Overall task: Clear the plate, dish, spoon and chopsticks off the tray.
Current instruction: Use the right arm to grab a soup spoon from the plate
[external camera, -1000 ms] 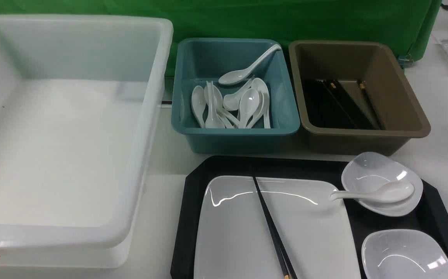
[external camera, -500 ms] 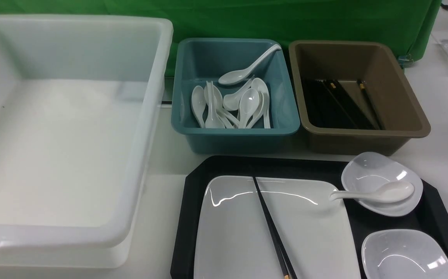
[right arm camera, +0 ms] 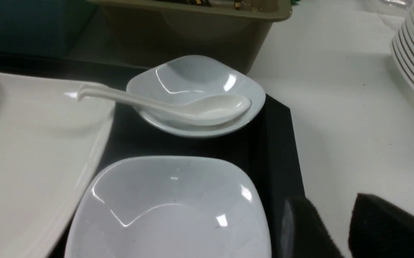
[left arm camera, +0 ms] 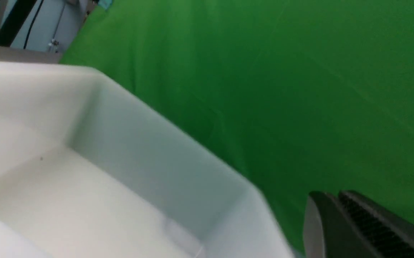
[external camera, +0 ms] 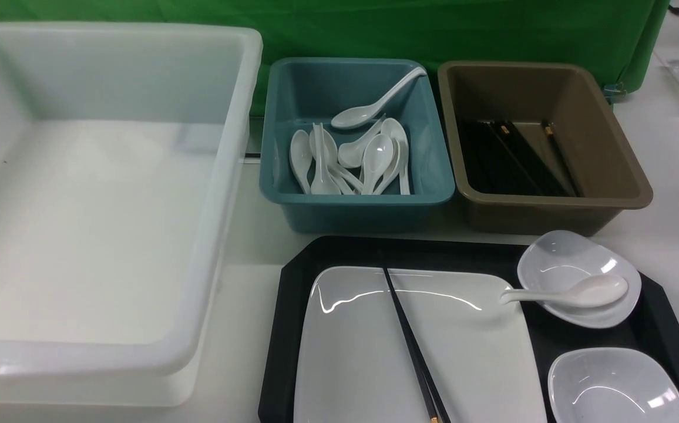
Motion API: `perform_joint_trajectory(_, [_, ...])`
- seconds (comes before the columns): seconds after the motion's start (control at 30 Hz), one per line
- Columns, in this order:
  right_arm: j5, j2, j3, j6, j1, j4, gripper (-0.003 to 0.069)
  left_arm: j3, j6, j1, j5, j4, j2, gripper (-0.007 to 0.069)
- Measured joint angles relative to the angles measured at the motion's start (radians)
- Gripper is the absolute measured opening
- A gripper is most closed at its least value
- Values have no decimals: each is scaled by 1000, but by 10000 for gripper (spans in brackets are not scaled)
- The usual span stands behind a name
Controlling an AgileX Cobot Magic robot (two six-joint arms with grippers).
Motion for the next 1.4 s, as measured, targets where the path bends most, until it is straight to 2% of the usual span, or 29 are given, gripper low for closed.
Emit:
perform_joint_trajectory(0.07, [-64,0,0,52,0,77,242,-2,-118,0,-125,21,0,17])
perform_joint_trajectory(0.1, [-72,0,0,52,0,77,242,-3,-127,0,-129,25,0,17])
perform_joint_trajectory(0.17, [-175,0,0,209,0,199,242,-68,-222,0,-112,93,-1,17])
perform_joint_trajectory(0.23, [-245,0,0,308,0,239,242,-132,-250,0,-61,142,-1,17])
perform_joint_trajectory(0.27, [-322,0,0,443,0,272,242,-255,-278,0,51,207,12,17])
perform_joint_trajectory(0.3, [-368,0,0,496,0,282,242,-331,-283,0,135,241,36,17])
perform_joint_trajectory(0.4, [-484,-1,0,532,0,292,242,-546,-260,0,428,287,161,17])
perform_joint_trajectory(0.47, [-534,0,0,542,0,293,242,-667,-194,0,608,285,240,17])
perform_joint_trajectory(0.57, [-624,-1,0,605,0,290,242,-853,-48,0,912,224,422,17])
perform_joint_trajectory(0.6, [-625,-1,-12,636,0,261,235,-948,24,0,1057,179,513,17])
perform_joint_trajectory(0.67, [-508,4,-79,653,10,188,208,-1018,110,0,1197,113,623,17])
perform_joint_trajectory(0.73, [-311,23,-216,650,37,109,158,-1064,211,0,1276,49,723,17])
perform_joint_trajectory(0.77, [-90,63,-349,584,67,64,87,-1081,280,0,1299,12,808,12])
perform_joint_trajectory(0.8, [9,101,-437,541,90,52,61,-1083,307,0,1303,5,843,8])
perform_joint_trajectory(0.83, [33,110,-455,517,95,47,52,-1085,313,0,1304,2,860,7])
perform_joint_trajectory(0.87, [203,182,-564,451,131,38,36,-1087,325,0,1307,-6,910,5])
perform_joint_trajectory(0.97, [489,332,-791,363,197,24,27,-1087,331,-22,1321,-15,1005,1])
perform_joint_trajectory(1.0, [559,372,-837,344,213,21,26,-1087,331,-42,1321,-12,1022,1])
perform_joint_trajectory(1.03, [731,461,-927,318,248,18,24,-1087,324,-96,1319,4,1054,1])
perform_joint_trajectory(1.07, [819,529,-983,295,275,16,24,-1087,287,-147,1307,33,1075,1])
perform_joint_trajectory(1.1, [881,568,-1010,280,291,14,24,-1087,255,-207,1293,59,1087,1])
perform_joint_trajectory(1.13, [891,586,-1019,277,299,14,24,-1087,239,-220,1290,75,1092,1])
perform_joint_trajectory(1.17, [918,633,-1035,255,320,12,22,-1087,176,-312,1267,138,1111,1])
perform_joint_trajectory(1.27, [916,738,-1038,199,367,24,22,-1087,15,-493,1230,295,1141,1])
perform_joint_trajectory(1.4, [879,882,-1036,107,424,111,22,-1087,-96,-572,1231,382,1147,1])
